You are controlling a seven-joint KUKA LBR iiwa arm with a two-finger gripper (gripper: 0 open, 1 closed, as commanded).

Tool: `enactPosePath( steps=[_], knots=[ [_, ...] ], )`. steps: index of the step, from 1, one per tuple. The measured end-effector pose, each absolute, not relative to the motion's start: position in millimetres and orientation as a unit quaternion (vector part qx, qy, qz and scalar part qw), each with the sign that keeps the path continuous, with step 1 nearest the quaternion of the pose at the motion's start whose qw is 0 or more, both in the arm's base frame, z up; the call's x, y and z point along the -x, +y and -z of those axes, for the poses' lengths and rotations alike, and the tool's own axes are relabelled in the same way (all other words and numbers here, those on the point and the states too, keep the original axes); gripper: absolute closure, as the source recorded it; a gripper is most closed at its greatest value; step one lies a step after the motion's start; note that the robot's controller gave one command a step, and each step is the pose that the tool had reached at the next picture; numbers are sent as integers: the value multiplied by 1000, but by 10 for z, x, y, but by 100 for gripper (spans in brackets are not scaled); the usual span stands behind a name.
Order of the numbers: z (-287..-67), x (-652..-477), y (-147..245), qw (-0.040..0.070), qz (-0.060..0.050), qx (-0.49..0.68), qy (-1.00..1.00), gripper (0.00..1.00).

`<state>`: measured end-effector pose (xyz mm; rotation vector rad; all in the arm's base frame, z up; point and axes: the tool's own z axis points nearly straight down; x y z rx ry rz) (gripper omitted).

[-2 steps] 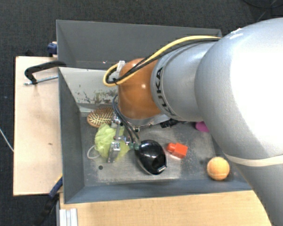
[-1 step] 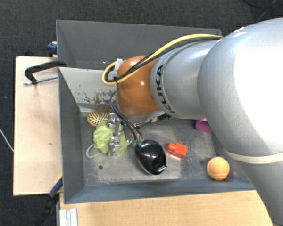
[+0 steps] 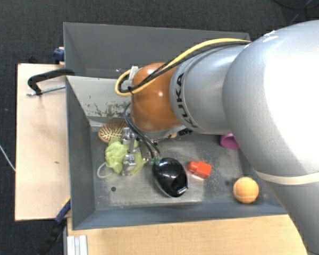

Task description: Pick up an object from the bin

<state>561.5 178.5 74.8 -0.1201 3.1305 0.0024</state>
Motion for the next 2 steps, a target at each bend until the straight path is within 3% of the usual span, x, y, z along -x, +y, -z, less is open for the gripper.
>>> enactPosePath(
  steps=[1,2],
  knots=[
    [-795,-5597,1781,2,0,38,999,100],
    [-1006,-5578,1781,-2,0,38,999,100]
  ],
)
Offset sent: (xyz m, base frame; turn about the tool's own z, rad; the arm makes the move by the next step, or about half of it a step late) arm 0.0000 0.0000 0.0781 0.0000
